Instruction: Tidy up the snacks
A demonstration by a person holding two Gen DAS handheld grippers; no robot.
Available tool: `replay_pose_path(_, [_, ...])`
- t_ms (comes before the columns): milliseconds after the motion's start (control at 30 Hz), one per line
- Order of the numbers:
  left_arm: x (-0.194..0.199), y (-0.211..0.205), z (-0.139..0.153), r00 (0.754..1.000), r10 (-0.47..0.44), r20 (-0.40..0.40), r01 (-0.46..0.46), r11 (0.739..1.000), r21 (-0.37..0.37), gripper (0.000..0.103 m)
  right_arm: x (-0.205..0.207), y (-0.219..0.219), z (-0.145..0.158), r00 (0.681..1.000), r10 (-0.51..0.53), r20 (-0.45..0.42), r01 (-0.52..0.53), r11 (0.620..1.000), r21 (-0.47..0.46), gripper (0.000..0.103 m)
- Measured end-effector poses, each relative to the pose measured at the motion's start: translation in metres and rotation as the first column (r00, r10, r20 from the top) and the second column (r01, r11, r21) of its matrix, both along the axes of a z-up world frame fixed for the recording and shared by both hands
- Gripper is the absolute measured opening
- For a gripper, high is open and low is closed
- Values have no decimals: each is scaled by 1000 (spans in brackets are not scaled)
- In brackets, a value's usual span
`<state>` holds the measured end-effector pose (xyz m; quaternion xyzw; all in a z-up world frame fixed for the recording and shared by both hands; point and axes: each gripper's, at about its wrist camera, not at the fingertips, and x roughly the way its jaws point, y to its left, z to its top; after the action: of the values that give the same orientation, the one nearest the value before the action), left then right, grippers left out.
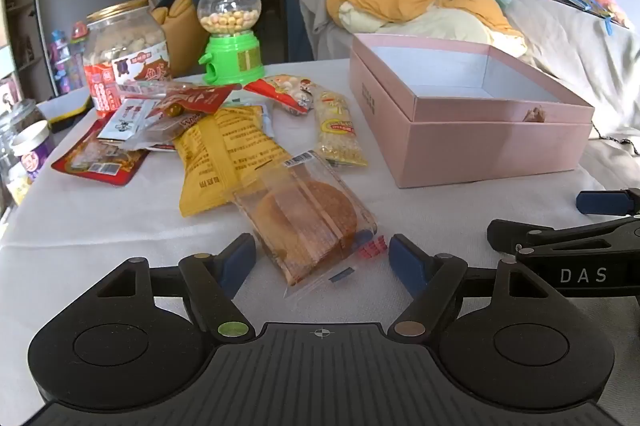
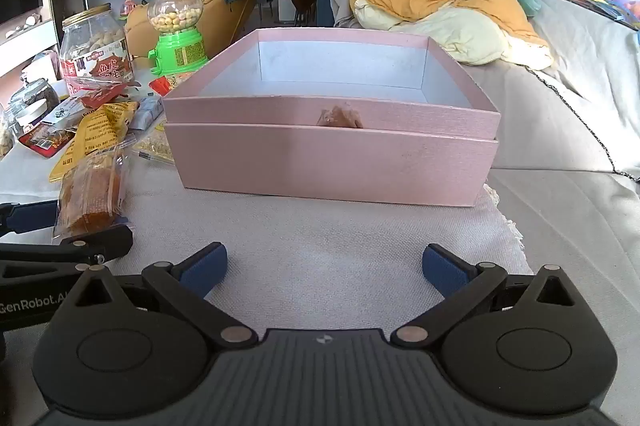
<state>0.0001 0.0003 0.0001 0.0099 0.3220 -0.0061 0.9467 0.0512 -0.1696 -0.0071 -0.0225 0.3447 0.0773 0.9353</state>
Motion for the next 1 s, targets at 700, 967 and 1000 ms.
replay_pose_path(700, [0,0,0,1000,0,1,0,1000,5,81,1,1,0,1000,0,3,0,1000,4,103])
replay_pose_path(967, [0,0,0,1000,0,1,0,1000,5,81,1,1,-1,1000,0,3,0,1000,5,103])
replay_pose_path(1000, [0,0,0,1000,0,1,0,1000,5,81,0,1,-1,1000,0,4,0,1000,5,103])
